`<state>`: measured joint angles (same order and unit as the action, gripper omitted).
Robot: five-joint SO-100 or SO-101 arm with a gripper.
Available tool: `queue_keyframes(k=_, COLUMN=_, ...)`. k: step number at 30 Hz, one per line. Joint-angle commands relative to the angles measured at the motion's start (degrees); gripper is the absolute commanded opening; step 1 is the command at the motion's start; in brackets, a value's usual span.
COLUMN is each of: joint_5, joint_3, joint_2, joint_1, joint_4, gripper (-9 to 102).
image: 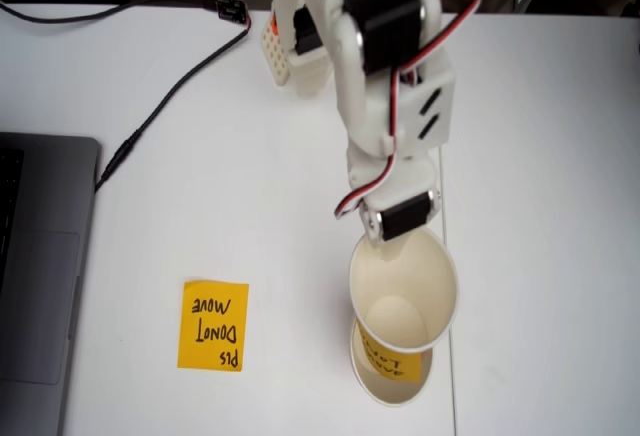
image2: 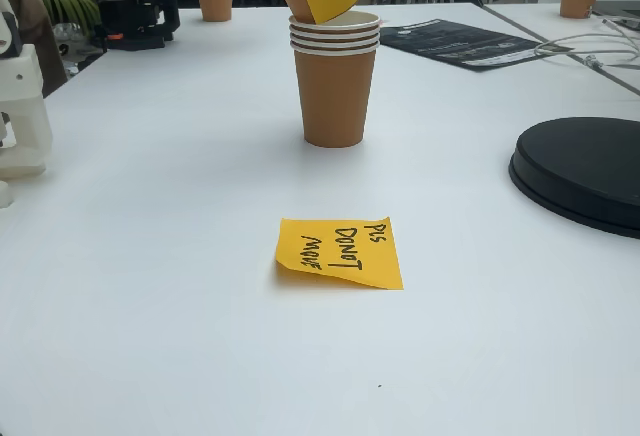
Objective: Pickup cup and make a pile of cup.
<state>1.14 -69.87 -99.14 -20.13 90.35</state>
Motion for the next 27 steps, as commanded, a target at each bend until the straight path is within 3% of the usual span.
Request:
queue_keyframes(k=1, joint_5=0.18, joint_3=3.16, joint_2=-0.44, joint_1=-0.18, joint_4=-0.26, gripper=-6)
queue_keyframes(k=16, joint_5=0.18, joint_3=3.25, joint_2=3.16, joint_1=-0.18, joint_4=-0.26, gripper=-5)
queue_keyframes(k=27, joint_5=0.88, joint_3=3.25, joint_2=3.6, joint_1=-0.18, joint_4=-0.26, gripper=17)
